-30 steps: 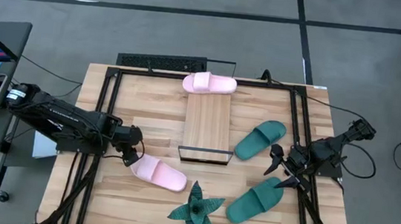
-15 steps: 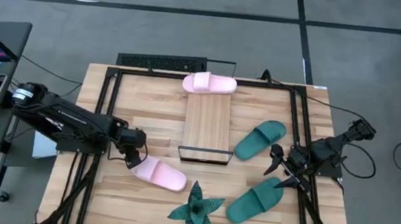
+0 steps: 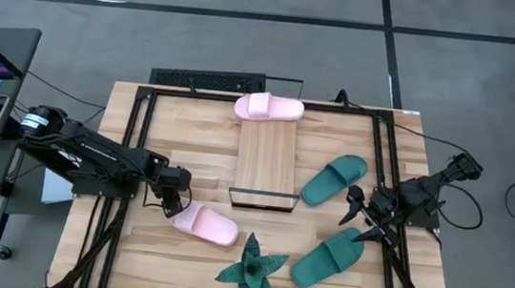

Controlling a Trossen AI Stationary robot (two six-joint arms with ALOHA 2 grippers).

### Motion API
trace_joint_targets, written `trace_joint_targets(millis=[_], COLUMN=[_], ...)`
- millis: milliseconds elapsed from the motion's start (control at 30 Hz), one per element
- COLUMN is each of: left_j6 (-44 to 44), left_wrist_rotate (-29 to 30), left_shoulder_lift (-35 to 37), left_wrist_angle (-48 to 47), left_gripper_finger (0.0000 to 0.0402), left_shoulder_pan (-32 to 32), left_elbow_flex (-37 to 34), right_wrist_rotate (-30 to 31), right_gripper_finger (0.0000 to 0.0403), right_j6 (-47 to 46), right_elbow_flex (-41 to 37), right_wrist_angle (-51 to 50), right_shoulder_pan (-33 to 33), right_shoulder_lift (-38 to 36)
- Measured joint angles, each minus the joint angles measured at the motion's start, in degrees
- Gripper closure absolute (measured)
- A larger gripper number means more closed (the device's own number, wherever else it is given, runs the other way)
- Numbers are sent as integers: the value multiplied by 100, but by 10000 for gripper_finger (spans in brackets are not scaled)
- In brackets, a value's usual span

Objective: Pick and place slides into the shelf
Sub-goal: Put the pink slipper on the shelf

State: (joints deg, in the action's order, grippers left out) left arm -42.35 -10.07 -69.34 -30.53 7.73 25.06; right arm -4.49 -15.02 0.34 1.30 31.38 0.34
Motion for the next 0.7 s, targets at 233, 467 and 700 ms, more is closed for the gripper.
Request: trace_joint_targets(millis=[233, 467, 700], left_j6=[-42, 53, 144], left_wrist_rotate=[-19, -208, -728], left_shoulder_lift=[0, 32, 320], left_wrist_angle=[-21, -10, 20], left_gripper_finger=[380, 385, 393], left_shoulder_pan=[0, -9, 24], left_elbow_flex=[-2, -11, -42], right_wrist_rotate=[0, -1, -1], right_gripper_finger=[149, 149, 149], right_j6=[1, 0, 0], right_elbow_flex=[-1, -1, -1], right_wrist_angle=[0, 0, 0], right_shoulder_pan=[-1, -1, -1], right_shoulder_lift=[0, 1, 0])
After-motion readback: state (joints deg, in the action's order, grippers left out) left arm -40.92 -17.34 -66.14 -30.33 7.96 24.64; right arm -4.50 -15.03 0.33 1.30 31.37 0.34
